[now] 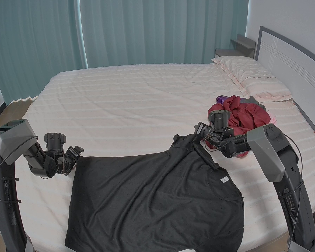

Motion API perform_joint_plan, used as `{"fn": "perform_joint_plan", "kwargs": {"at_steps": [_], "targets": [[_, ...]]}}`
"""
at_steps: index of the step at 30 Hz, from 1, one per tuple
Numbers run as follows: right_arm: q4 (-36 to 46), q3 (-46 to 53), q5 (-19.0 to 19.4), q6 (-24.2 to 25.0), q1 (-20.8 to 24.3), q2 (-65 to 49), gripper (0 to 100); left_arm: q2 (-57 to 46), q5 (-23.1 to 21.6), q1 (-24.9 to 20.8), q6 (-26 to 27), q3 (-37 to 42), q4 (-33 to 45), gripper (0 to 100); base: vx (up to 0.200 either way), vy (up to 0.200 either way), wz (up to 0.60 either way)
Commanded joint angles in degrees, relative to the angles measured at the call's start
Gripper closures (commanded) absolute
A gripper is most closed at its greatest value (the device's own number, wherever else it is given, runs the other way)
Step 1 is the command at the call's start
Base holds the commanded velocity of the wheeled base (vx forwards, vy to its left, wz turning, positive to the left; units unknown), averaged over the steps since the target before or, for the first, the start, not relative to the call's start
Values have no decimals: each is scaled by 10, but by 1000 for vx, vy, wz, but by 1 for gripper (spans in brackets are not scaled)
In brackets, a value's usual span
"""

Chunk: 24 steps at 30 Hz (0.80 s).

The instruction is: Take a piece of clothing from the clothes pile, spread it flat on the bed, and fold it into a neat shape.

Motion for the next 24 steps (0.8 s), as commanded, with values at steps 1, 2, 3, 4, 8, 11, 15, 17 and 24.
{"fn": "perform_joint_plan", "kwargs": {"at_steps": [1,2,3,4,8,11,15,17,24], "targets": [[5,3,-1,-2,-9,2,0,1,0,0,0,1,0,0,0,0,0],[6,5,-1,-2,-12,0,0,1,0,0,0,1,0,0,0,0,0],[6,7,-1,-2,-16,-2,0,1,0,0,0,1,0,0,0,0,0],[5,24,-2,-3,-22,-14,0,1,0,0,0,1,0,0,0,0,0],[-1,128,5,-28,-24,-73,0,1,0,0,0,1,0,0,0,0,0],[-20,261,49,-86,-18,-130,0,1,0,0,0,1,0,0,0,0,0],[-67,340,74,-128,-9,-148,0,0,0,0,0,1,0,0,0,0,0],[-85,365,76,-162,-3,-145,0,0,0,0,0,2,0,0,0,0,0],[-80,367,68,-211,7,-131,0,0,0,0,0,2,0,0,0,0,0]]}}
